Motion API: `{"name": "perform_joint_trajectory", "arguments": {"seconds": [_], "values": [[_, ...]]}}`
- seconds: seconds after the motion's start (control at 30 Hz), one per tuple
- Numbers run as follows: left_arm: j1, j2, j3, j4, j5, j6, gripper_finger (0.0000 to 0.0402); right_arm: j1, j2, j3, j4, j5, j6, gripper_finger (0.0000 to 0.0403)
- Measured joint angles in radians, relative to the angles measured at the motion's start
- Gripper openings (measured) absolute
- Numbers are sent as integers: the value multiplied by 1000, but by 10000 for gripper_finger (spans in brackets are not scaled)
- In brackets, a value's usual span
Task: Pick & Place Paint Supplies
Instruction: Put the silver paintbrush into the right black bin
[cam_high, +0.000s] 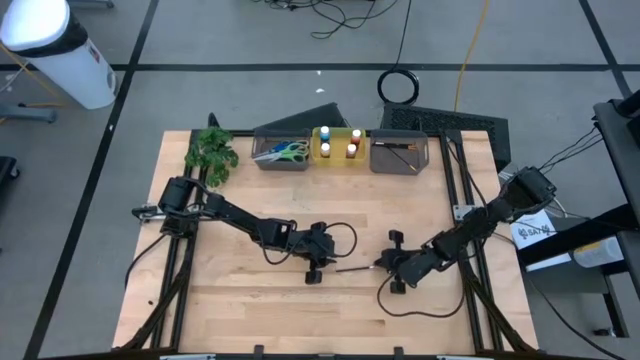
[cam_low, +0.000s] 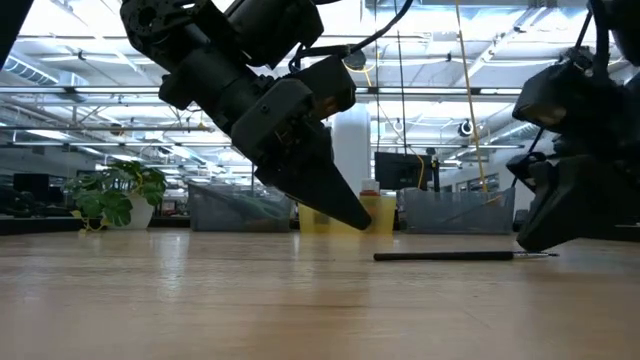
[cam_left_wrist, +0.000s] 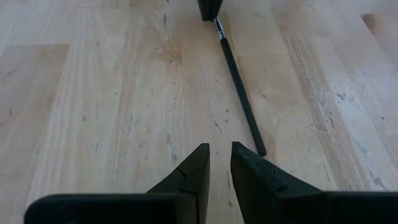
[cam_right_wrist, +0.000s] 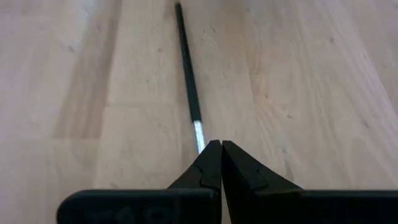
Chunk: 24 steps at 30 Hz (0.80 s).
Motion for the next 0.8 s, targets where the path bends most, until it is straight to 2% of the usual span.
{"name": "perform_joint_trajectory", "arguments": {"seconds": [0.17,0.43,0.8], "values": [[0,0,0,1,0,0,74,0,0,0,64,-4,-26,0],[0,0,0,1,0,0,74,2,0,0,-2,-7,7,0],[0,0,0,1,0,0,74,2,0,0,-5,-30,10,0]]}}
